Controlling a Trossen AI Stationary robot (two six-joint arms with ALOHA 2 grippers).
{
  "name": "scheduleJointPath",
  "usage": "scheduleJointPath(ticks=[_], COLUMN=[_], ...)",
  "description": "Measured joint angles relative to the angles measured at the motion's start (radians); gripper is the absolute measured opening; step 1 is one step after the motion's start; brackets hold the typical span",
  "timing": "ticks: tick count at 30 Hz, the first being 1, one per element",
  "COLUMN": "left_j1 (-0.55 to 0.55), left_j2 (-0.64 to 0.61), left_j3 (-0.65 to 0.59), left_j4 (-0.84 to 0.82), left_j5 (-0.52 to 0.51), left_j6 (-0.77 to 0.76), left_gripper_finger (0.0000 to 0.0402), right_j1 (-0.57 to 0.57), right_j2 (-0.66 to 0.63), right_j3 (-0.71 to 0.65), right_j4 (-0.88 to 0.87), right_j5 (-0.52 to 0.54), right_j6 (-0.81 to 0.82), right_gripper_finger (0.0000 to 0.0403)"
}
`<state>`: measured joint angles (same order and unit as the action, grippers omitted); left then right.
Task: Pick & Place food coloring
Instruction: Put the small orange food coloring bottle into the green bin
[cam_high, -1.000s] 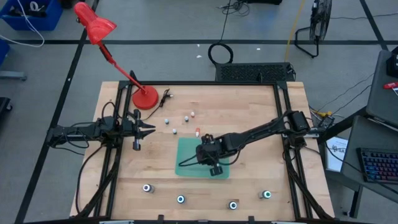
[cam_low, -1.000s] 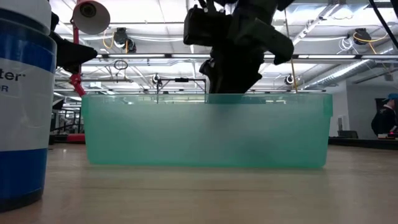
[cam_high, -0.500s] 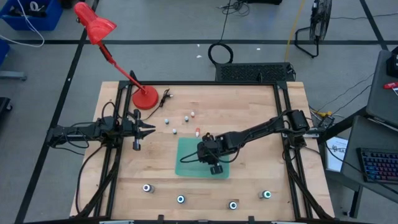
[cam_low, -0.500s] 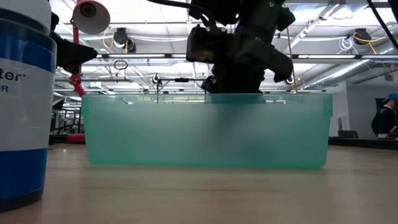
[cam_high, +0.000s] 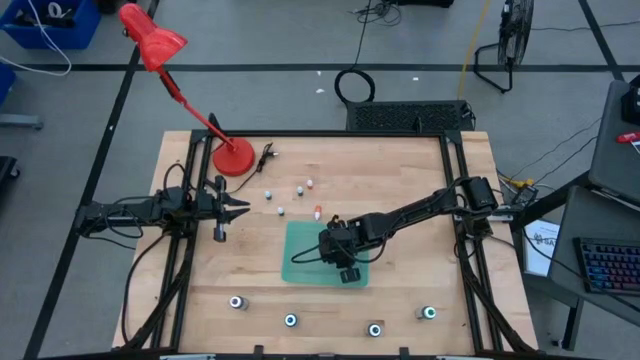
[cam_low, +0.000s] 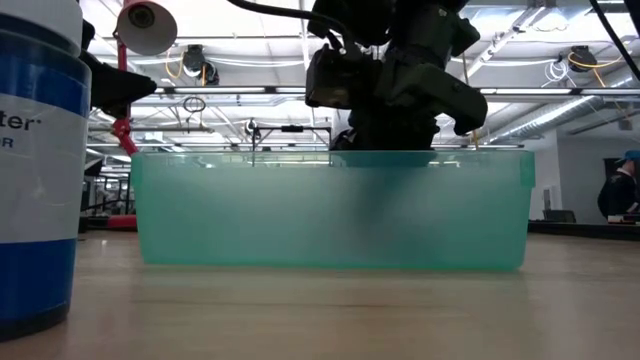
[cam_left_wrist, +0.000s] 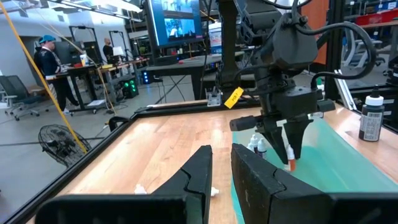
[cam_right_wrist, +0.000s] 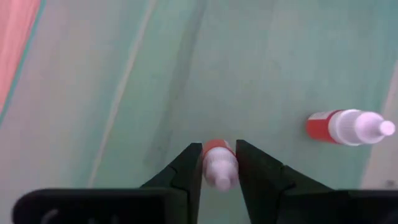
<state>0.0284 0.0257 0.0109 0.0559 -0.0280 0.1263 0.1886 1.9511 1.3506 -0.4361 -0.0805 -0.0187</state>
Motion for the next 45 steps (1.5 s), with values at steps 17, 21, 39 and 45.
scheduleJointPath(ticks=[17,21,39,45], left_j1=[0.0,0.0,0.0,0.0], left_j2=[0.0,0.0,0.0,0.0], left_j3=[0.0,0.0,0.0,0.0], left_j4=[0.0,0.0,0.0,0.0], left_j5=[0.0,0.0,0.0,0.0], left_j6=[0.0,0.0,0.0,0.0], left_gripper_finger=[0.0067,0.0067,0.0067,0.0067], right_j1=[0.0,-0.005,-0.006,-0.007], right_j2=[-0.173,-0.312,-1.032,-1.239], right_j3=[0.0,0.001,-0.448,-0.681], right_j4=[-0.075,-0.156,-0.272,-0.228], right_j5=[0.006,0.008,0.504,0.502], right_j6=[0.011,0.015,0.279,0.292], right_gripper_finger=[0.0149,0.0149,0.0141,0.0141])
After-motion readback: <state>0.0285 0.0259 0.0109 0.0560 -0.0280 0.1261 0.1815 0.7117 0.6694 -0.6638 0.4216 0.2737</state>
